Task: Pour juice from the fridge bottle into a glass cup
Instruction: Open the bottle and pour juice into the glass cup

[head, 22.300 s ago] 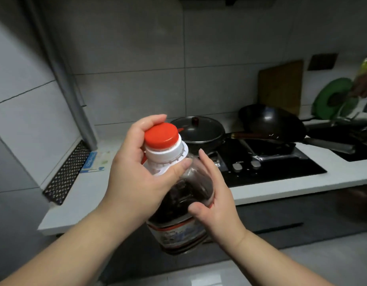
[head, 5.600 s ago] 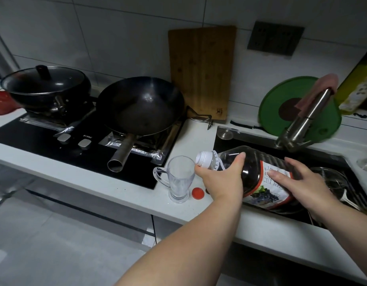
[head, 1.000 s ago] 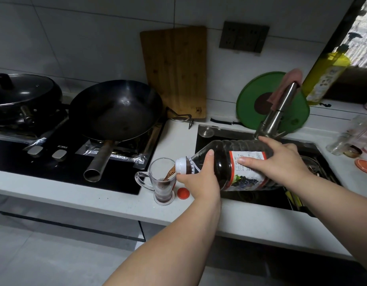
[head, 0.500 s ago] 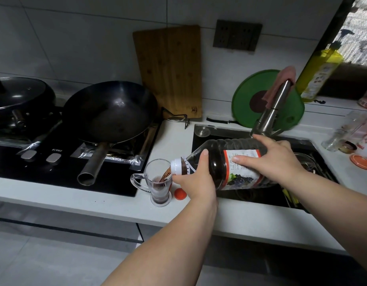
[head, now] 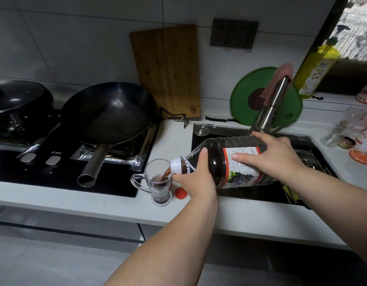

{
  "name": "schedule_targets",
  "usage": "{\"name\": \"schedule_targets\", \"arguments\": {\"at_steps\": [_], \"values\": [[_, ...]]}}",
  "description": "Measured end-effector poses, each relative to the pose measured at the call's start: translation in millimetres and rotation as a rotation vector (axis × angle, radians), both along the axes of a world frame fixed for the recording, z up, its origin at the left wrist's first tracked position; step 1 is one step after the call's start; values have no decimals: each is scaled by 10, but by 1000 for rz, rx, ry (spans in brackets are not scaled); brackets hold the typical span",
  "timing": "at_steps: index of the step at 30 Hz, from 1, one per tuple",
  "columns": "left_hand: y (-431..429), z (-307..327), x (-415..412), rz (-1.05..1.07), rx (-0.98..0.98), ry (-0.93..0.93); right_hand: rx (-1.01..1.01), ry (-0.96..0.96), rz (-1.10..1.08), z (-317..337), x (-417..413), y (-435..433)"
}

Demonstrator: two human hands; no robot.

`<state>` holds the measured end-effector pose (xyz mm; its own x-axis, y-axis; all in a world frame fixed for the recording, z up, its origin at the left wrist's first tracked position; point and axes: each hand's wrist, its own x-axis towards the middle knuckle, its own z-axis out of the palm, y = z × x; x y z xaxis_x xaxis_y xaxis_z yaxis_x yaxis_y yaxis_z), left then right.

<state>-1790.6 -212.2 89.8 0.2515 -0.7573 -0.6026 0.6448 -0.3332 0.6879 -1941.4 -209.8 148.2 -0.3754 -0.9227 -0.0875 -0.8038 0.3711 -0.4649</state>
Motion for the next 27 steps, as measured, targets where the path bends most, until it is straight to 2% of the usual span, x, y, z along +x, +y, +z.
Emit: {"name": "schedule_targets", "arguments": {"at_steps": [27], "values": [[49, 106, -9, -7, -4, -33, -2, 53, -23, 18, -40, -21]]}}
